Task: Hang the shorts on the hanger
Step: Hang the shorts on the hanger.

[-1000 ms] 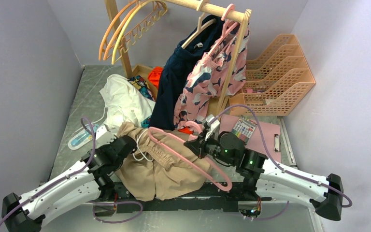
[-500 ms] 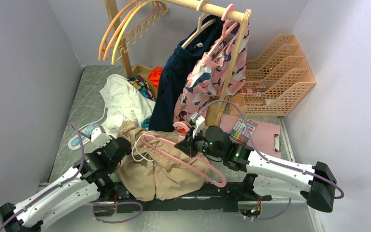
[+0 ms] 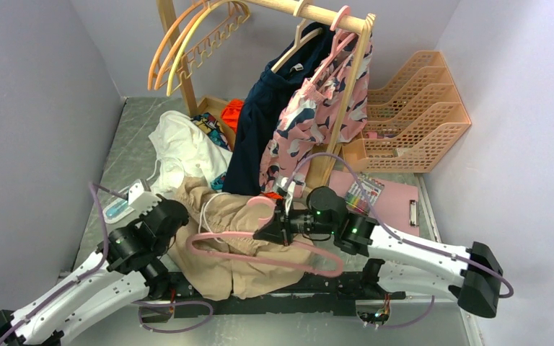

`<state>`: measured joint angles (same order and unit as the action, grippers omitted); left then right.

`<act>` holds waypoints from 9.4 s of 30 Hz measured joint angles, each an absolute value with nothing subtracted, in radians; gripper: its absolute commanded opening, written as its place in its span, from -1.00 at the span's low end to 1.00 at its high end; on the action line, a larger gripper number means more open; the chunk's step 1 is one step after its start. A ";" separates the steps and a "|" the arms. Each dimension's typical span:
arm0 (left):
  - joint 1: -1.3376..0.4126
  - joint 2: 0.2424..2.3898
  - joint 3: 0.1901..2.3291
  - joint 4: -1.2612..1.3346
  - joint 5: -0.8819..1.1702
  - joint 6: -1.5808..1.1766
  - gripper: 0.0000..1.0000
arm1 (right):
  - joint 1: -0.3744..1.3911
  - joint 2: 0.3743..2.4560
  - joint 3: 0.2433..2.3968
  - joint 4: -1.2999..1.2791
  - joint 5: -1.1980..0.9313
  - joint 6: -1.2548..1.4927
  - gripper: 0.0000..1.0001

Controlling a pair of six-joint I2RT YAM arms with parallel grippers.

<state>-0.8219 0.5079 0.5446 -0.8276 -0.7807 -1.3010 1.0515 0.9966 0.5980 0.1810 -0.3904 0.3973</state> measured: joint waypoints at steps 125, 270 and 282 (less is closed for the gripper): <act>-0.822 0.917 1.380 -0.589 -0.359 -0.225 -0.86 | 1.053 0.905 1.156 -0.537 -0.356 -0.125 -1.00; -0.822 0.794 1.378 -0.902 -0.338 -0.766 -0.86 | 1.311 0.568 0.910 -0.234 0.327 0.103 -1.00; -0.822 0.900 1.055 -0.857 -0.339 -0.797 -0.86 | 1.311 0.721 0.917 -0.673 0.728 0.524 -1.00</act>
